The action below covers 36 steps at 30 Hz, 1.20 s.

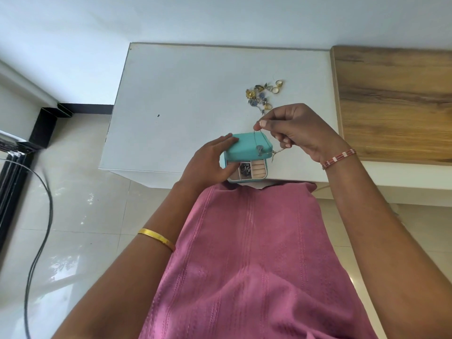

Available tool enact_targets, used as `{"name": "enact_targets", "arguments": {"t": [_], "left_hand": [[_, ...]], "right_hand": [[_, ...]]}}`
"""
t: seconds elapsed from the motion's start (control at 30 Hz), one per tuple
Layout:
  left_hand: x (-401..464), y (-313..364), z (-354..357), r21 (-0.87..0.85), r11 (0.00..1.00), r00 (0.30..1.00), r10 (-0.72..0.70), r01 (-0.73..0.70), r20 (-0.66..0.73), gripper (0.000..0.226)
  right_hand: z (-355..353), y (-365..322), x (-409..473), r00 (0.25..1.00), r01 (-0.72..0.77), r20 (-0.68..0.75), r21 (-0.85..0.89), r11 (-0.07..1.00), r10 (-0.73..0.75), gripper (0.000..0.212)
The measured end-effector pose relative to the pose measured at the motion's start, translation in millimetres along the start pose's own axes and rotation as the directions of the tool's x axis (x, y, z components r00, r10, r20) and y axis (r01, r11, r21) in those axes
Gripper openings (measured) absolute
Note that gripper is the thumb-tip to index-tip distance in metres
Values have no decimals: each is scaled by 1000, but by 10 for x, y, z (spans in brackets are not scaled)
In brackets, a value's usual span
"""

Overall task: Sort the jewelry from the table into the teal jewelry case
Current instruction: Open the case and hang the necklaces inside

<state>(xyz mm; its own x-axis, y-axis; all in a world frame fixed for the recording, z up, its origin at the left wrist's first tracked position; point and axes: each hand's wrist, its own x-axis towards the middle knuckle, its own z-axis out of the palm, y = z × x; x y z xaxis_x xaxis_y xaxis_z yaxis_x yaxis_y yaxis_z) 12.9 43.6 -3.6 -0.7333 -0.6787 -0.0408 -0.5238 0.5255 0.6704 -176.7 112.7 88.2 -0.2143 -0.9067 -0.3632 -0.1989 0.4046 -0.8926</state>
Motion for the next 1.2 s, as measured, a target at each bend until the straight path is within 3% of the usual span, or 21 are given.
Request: {"name": "enact_targets", "arguments": {"t": [0.13,0.3,0.6,0.8,1.07,1.2], "left_hand": [[103,14,-46,-90,996,999,-5,1,-45,67],[271,-12,-78,-353,921,979,-196,166,-50,50],[500,-57,-146,-642,709,930,-367,292,19,23],[601,-110,-112,-740,557,875,-475,379,90,29],[672,-114,-129,-778,490,875,-460,393,152,29],[677,-126,-139,-776,476,864,-473,414,171,29]], "right_hand": [[-46,-65,-47,999,31,-10,11,999,-31,13],[-146,-209,-150,997,71,20,17,997,-71,13],[74,-179,-50,994,81,97,-344,935,-50,10],[360,80,287,994,104,87,-445,889,-72,9],[568,210,651,982,180,33,-478,860,-187,15],[642,277,763,953,222,-62,-521,824,-296,15]]}}
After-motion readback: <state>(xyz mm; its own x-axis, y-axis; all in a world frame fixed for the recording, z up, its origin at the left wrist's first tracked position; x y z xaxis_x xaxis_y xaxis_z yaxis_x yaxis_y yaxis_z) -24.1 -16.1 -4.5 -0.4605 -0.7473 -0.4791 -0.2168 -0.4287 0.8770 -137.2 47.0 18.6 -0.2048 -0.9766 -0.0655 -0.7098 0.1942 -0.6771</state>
